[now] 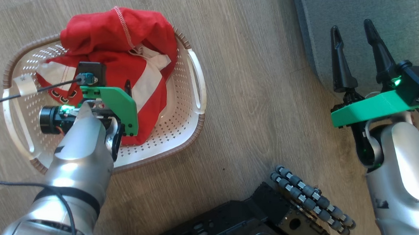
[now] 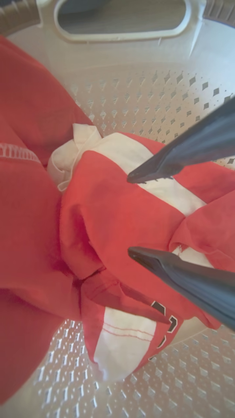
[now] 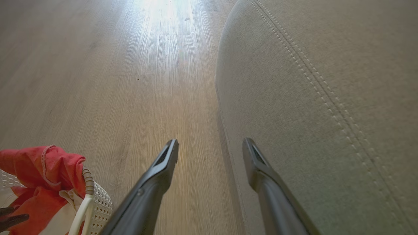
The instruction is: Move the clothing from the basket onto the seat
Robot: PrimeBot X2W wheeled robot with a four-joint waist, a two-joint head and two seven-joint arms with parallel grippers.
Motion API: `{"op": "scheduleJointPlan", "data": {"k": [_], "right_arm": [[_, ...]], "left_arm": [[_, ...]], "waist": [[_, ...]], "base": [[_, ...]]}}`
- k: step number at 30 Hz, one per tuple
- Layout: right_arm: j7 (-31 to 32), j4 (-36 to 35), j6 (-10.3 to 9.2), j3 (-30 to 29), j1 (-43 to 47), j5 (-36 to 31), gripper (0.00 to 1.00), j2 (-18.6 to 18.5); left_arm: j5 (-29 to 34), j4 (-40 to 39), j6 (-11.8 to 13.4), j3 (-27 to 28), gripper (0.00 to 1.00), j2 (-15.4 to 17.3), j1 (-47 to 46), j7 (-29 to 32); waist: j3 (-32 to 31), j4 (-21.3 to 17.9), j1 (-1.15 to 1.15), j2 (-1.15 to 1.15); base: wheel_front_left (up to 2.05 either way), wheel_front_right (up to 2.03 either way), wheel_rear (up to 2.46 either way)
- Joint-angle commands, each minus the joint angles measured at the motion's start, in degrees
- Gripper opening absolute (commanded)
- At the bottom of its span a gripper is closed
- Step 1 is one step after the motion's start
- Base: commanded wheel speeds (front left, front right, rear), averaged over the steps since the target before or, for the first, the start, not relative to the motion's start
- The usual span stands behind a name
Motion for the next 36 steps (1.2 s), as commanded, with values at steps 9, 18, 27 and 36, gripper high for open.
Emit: {"op": "scheduleJointPlan", "data": {"k": [9, 18, 27, 36], "right_arm": [[-0.52, -2.27, -0.01, 0.45, 3.52, -0.57, 1.00, -0.41], [-0.52, -3.16, -0.01, -0.45, 4.60, -1.42, 1.00, -0.41], [-0.52, -3.75, -0.01, -0.75, 5.19, -1.63, 1.00, -0.41], [-0.52, -4.57, -0.01, -1.50, 5.88, -1.86, 1.00, -0.41]], "left_arm": [[-0.19, 0.22, -0.35, -0.55, 1.00, 0.91, -1.47, -0.96], [-0.10, 0.38, -0.67, -1.79, 1.00, 0.80, -3.00, -1.42], [-0.26, 0.43, -1.78, -3.10, 1.00, 0.69, -3.54, -0.95], [-1.14, 0.46, -1.81, -4.89, 1.00, 0.62, -2.93, 0.11]], "waist": [[1.47, 0.39, 0.00, 0.00], [3.23, 1.59, 0.00, 0.00], [4.53, 2.46, 0.00, 0.00], [5.82, 3.06, 0.00, 0.00]], "base": [[0.00, 0.00, 0.00], [0.00, 0.00, 0.00], [0.00, 0.00, 0.00], [0.00, 0.00, 0.00]]}}
